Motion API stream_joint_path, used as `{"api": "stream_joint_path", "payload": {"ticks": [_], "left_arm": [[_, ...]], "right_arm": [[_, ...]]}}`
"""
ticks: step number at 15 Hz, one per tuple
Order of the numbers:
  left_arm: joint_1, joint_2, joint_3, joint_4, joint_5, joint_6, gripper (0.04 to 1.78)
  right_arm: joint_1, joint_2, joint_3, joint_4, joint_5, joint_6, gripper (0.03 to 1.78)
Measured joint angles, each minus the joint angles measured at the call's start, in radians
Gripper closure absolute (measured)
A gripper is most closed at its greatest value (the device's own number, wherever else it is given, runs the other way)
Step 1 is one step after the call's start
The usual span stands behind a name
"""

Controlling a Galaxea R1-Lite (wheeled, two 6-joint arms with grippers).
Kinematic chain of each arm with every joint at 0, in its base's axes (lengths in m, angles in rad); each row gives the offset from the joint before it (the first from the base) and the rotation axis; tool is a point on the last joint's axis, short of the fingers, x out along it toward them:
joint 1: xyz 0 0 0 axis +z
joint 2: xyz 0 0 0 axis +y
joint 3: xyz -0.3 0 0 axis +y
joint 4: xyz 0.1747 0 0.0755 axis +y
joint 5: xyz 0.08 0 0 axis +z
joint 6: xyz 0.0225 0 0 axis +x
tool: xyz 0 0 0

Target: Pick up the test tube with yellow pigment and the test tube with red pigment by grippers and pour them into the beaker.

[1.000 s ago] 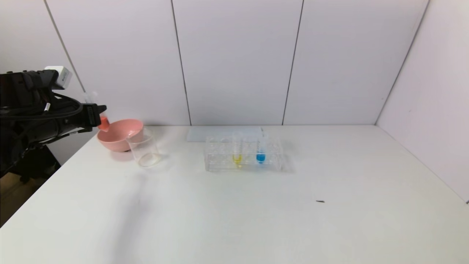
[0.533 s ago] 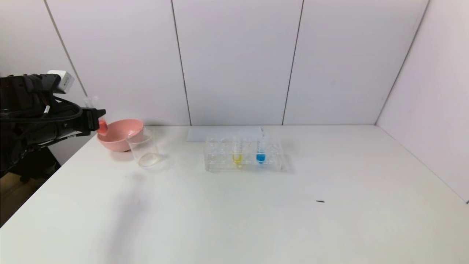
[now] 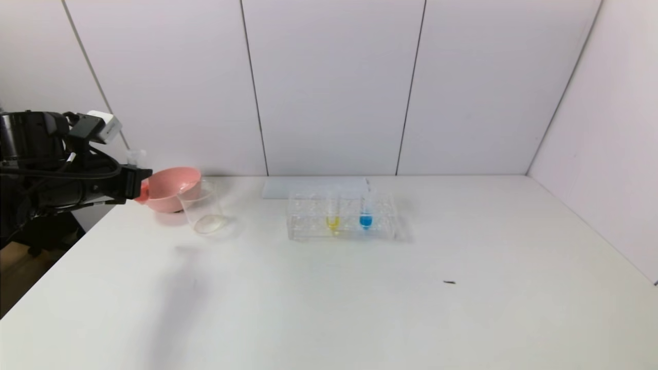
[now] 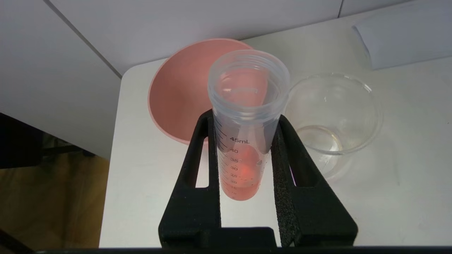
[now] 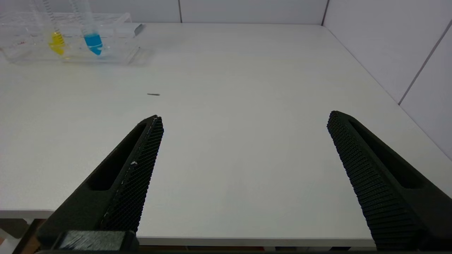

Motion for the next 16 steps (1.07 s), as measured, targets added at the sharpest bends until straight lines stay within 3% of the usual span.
{"api": "stream_joint_path", "payload": {"ticks": [5, 13, 16], "left_arm": [[0.000, -0.009, 0.000, 0.101, -0.057, 0.120, 1.38], [0.002, -0.003, -0.006, 0.131, -0.060, 0.284, 1.38], [0.004, 0.000, -0.033, 0.213, -0.060, 0.333, 1.38]], "right_arm": [[0.000, 0.000, 0.000, 0.000, 0.000, 0.000, 0.11], [0.000, 0.000, 0.000, 0.000, 0.000, 0.000, 0.11], [0.000, 0.000, 0.000, 0.000, 0.000, 0.000, 0.11]]}}
